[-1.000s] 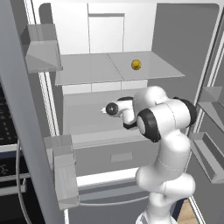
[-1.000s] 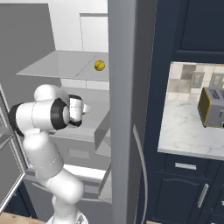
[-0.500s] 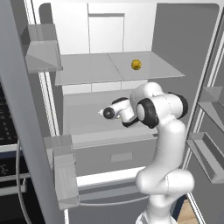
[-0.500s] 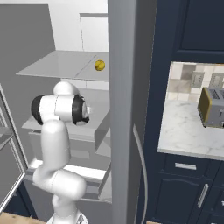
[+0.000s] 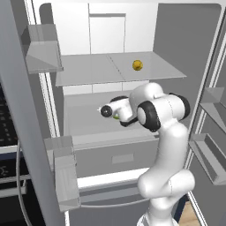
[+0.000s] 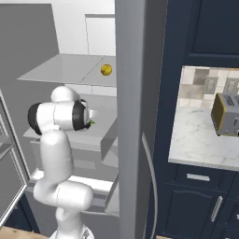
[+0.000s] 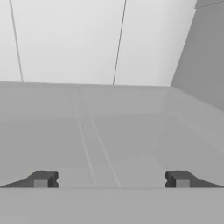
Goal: Move the lemon and lemon wedge from the top shelf to the second highest shelf to make space. Then, place the pitcher from the counter on the cleared top shelf.
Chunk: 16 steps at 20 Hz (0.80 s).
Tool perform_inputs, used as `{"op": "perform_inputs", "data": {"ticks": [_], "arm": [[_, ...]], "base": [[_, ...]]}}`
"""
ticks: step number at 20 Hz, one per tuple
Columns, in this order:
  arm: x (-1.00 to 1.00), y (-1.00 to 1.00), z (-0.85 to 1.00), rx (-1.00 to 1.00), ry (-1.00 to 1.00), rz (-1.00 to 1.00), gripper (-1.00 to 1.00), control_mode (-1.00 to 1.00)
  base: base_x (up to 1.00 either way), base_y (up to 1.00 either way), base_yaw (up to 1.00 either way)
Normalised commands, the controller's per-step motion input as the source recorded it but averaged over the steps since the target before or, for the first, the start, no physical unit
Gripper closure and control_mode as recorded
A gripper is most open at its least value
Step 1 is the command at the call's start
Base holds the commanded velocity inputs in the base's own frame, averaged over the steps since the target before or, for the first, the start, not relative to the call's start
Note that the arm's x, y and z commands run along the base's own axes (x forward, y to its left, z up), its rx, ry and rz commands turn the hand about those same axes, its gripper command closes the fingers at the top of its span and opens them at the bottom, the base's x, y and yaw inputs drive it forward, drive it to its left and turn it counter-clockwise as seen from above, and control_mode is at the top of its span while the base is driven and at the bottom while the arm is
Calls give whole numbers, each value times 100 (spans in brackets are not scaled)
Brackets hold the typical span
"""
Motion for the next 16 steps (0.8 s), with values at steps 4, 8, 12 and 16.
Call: {"op": "perform_inputs", "data": {"ticks": [4, 8, 12, 16], "arm": [[-57, 0, 64, -5, 1, -8, -100, -100], [-70, 17, 35, -6, 5, -2, -100, -100], [-60, 19, 63, -1, 5, -1, -100, -100], [-56, 2, 88, 0, 2, -2, -100, -100]], "base": [[0, 0, 0], [0, 0, 0], [0, 0, 0], [0, 0, 0]]}}
